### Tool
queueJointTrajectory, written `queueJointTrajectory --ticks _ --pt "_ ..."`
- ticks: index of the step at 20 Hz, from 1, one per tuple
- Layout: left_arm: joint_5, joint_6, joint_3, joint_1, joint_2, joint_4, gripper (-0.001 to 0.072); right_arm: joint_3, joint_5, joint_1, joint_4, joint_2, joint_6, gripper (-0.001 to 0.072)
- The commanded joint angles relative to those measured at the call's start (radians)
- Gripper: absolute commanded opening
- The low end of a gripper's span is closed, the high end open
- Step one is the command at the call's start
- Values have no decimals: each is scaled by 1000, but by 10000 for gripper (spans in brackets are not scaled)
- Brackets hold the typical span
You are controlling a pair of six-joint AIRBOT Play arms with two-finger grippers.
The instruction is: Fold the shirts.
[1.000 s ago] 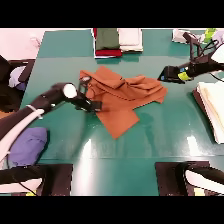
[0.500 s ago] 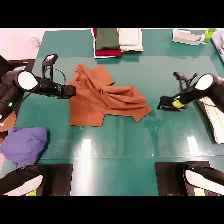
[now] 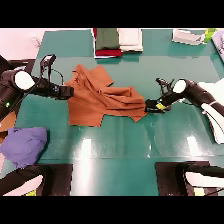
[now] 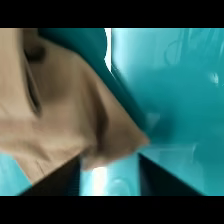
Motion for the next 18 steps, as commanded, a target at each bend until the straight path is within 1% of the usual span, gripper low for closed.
queueJointTrajectory --ticks 1,2,3,6,9,11,13,16,18 --pt "-9 1 0 1 1 3 22 51 -11 24 -1 -71 9 212" --pt "-10 7 0 1 1 3 22 52 -12 24 -1 -75 9 69" --pt "-13 27 0 1 1 3 22 52 -16 24 -3 -74 9 17" --pt "-20 48 21 1 16 5 22 56 -31 9 -8 -2 9 16" --pt "-22 52 156 1 89 39 22 150 -26 -37 -11 150 8 16" --pt "-19 54 304 1 158 63 22 283 -24 -71 -9 273 -11 16" --pt "-12 82 462 1 224 63 22 430 -16 -93 -8 378 -24 16" --pt "-10 89 679 1 297 59 22 624 9 -98 -11 500 -37 16" --pt "0 89 778 1 327 54 22 712 9 -98 -11 566 -37 15"
